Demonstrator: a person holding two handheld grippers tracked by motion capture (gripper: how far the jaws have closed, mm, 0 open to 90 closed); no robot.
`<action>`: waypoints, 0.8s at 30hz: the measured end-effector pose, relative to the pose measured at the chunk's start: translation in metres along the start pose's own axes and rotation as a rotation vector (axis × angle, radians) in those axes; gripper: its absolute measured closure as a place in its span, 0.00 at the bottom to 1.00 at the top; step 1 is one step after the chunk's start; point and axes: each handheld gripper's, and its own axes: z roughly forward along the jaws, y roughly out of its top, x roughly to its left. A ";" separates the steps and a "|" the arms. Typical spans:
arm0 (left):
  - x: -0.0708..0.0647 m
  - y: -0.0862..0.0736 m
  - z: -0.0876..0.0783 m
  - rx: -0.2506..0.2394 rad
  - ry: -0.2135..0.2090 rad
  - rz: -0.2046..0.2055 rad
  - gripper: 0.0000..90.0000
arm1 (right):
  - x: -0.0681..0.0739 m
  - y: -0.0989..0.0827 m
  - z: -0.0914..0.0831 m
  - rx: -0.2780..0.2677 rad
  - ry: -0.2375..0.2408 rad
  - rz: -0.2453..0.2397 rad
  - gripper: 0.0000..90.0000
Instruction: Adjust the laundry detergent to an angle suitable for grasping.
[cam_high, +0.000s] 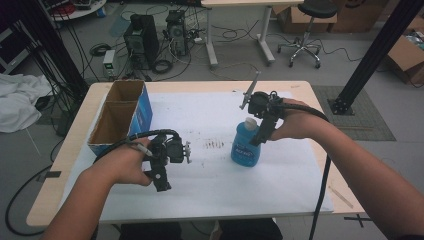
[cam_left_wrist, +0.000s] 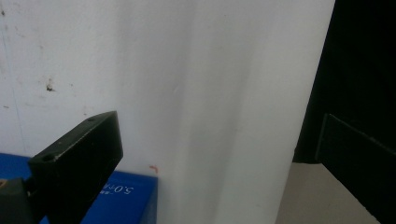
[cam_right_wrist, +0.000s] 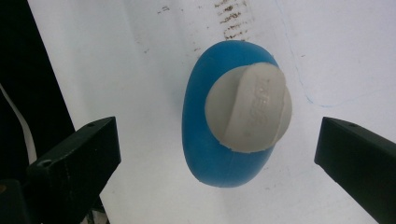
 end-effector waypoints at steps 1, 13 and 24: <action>0.000 0.000 0.000 0.002 0.000 0.000 0.01 | 0.000 0.000 -0.002 -0.003 0.000 -0.003 0.00; 0.003 0.003 -0.004 0.015 0.005 0.011 0.01 | 0.005 0.000 -0.031 0.018 -0.022 -0.068 0.00; 0.007 0.006 -0.010 0.023 0.015 0.016 0.01 | 0.006 -0.024 -0.059 0.077 -0.027 -0.102 0.00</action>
